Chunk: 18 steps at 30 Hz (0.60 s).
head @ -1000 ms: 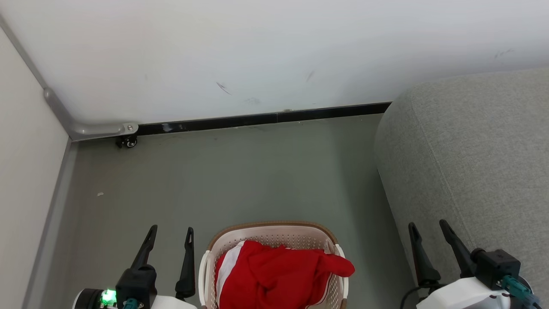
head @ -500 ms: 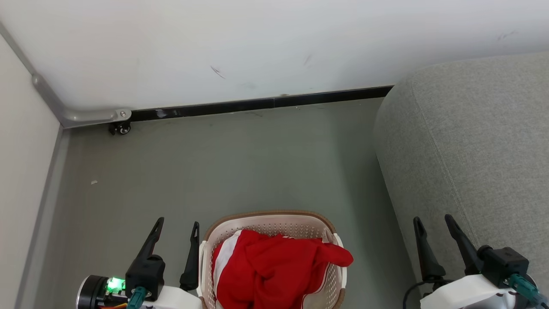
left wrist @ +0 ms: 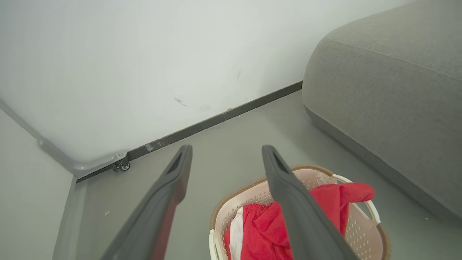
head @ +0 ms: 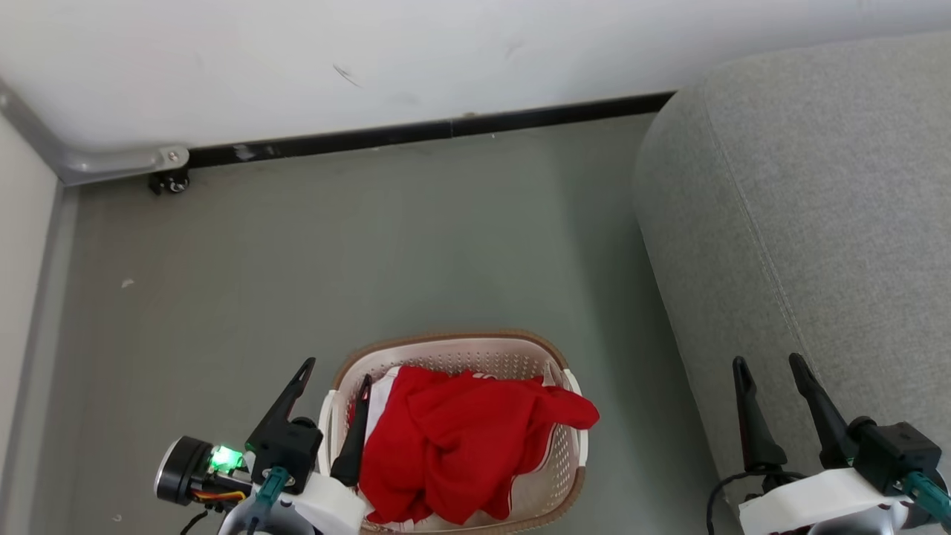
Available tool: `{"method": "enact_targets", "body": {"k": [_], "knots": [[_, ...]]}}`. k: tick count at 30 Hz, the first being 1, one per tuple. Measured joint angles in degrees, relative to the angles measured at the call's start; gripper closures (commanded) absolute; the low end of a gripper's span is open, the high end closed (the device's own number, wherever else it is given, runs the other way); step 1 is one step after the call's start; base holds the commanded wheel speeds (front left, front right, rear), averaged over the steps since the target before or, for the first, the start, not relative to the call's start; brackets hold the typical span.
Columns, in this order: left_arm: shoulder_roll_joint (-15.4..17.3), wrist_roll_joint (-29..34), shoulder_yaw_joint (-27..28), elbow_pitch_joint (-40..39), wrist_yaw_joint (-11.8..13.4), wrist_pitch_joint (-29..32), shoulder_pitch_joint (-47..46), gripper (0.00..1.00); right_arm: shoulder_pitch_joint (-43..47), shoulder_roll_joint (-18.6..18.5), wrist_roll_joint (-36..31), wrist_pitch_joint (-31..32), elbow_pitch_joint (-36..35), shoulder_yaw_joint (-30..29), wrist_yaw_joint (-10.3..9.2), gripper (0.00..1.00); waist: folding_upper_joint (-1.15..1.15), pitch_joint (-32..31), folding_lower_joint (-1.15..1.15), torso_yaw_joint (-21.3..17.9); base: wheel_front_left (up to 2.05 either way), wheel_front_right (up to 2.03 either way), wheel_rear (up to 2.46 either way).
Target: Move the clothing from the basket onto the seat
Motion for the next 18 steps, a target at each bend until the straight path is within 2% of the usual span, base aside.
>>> {"method": "enact_targets", "body": {"k": [18], "knots": [[0.5, 2.3, -1.7, 11.2, -1.6, 0.0, -7.8, 0.00, -3.9, 0.1, 1.9, -2.2, -2.1, 0.2, 0.00, 0.00, 0.00, 8.8, 0.00, -4.8, 0.00, 0.00, 0.00]]}}
